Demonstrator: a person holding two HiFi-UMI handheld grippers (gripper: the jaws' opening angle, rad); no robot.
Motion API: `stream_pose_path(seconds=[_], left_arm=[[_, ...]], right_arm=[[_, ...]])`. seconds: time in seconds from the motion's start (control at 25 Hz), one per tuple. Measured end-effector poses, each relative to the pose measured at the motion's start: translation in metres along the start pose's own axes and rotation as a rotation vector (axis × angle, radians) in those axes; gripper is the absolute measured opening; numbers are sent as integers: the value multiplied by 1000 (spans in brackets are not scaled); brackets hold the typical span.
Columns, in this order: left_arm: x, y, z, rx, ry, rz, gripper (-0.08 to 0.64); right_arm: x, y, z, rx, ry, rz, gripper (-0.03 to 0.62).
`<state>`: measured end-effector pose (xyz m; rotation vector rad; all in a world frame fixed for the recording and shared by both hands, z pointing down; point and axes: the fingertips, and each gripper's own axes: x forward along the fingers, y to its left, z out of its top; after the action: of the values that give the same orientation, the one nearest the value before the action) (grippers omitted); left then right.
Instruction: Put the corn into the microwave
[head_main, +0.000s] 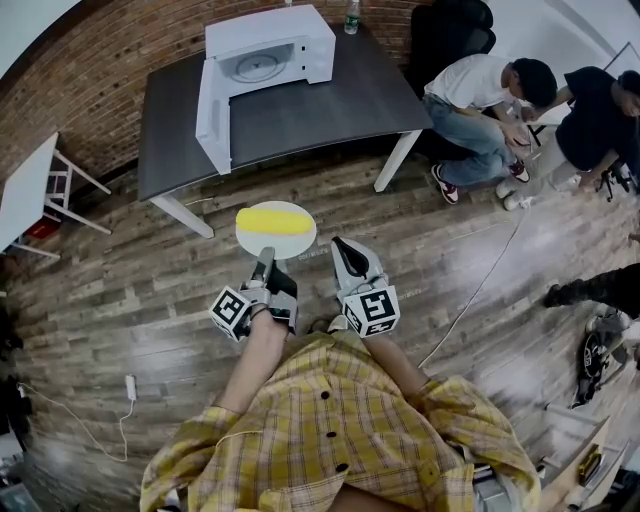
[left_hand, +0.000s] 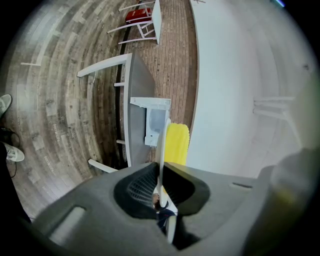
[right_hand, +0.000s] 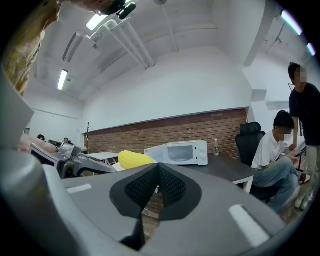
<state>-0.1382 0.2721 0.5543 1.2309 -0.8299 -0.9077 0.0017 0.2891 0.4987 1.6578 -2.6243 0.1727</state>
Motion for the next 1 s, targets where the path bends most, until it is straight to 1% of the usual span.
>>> stream_pose_path(seconds=[0.36,0.6,0.72,1.0], left_arm=[[14,5,-33,0,-30,-10,29],[25,5,-51,9,-58,-16,29],[30,1,-55,14,-71,-22,29],[39,4,-58,-10,-87,-15,28]], right_arm=[[-11,-35,-2,3,0,28,3],[-16,-52,-5,0,4,72,3],[-17,-55,-3,-22,0,80,3],[-12,-65,-5,-11,-1,80,3]])
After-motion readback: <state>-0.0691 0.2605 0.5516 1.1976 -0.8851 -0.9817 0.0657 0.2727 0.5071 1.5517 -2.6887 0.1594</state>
